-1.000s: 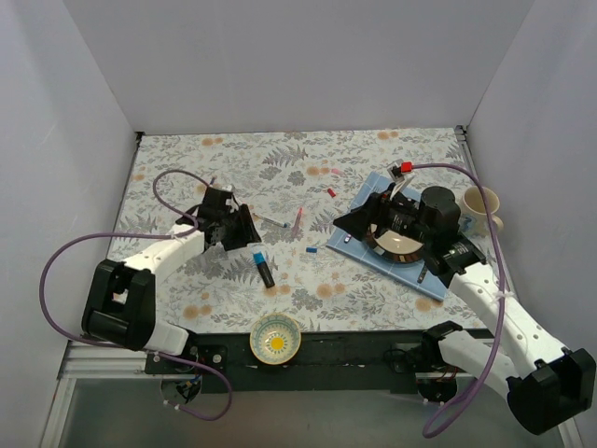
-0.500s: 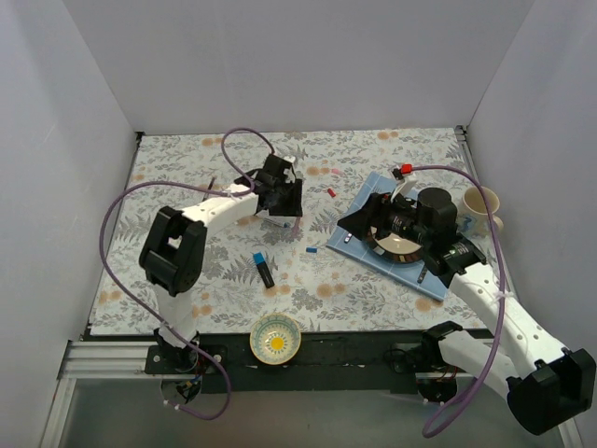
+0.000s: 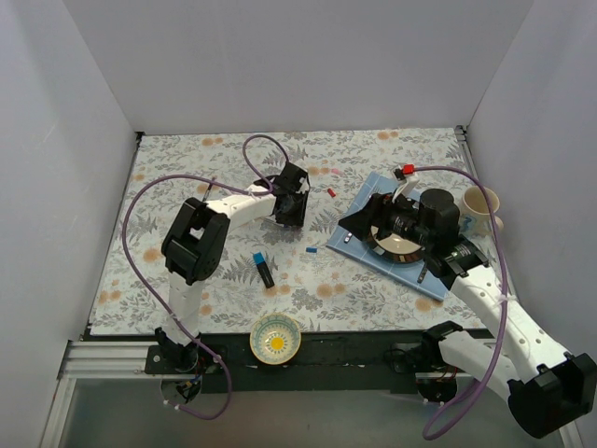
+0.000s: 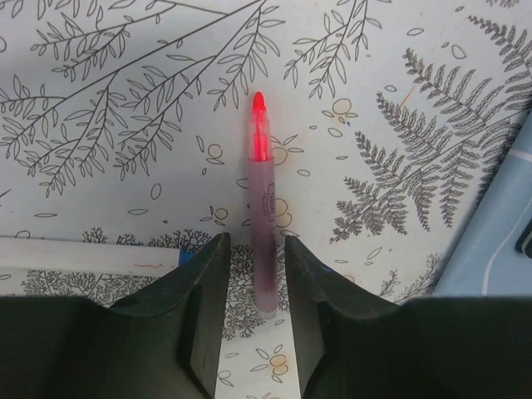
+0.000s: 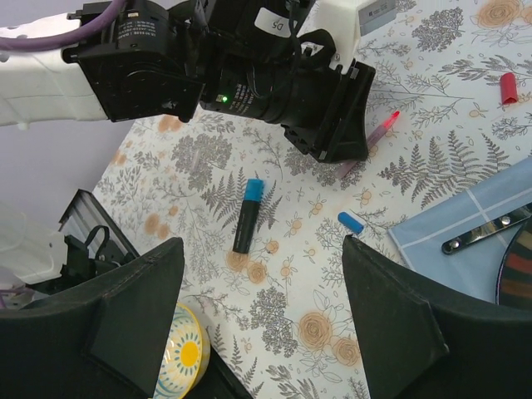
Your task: Insert the pens into the pen caps
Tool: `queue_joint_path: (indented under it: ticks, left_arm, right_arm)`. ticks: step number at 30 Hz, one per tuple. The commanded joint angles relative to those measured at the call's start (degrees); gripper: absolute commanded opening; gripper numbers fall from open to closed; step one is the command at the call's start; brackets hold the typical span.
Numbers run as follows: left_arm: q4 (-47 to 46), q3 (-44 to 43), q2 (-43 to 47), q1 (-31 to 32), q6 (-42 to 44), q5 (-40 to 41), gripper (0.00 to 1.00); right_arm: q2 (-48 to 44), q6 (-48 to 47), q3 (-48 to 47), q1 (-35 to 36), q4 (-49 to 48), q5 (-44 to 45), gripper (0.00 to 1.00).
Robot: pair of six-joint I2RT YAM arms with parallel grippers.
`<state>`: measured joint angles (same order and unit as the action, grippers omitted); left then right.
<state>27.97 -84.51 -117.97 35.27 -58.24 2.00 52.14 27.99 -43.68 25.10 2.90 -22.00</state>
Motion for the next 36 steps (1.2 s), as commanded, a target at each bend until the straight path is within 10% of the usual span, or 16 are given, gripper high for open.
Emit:
queue_joint_path:
  ticks: [1, 10, 36]
  left_arm:
    - [1.3, -1.4, -1.5, 0.8, 1.8, 3.6, 0.29]
    - [-0.5, 2.2, -1.6, 3.9, 1.2, 7.0, 0.0]
    - [-13.7, 18.1, 31.3, 3.8, -5.3, -21.4, 0.0]
  right_arm:
    - [-1.3, -1.4, 0.1, 0.0, -2.2, 1.3, 0.82]
    - [-1.1, -0.3, -0.1, 0.1, -2.0, 7.0, 0.82]
    - [17.9, 16.0, 1.1, 0.2, -25.0, 0.6, 0.71]
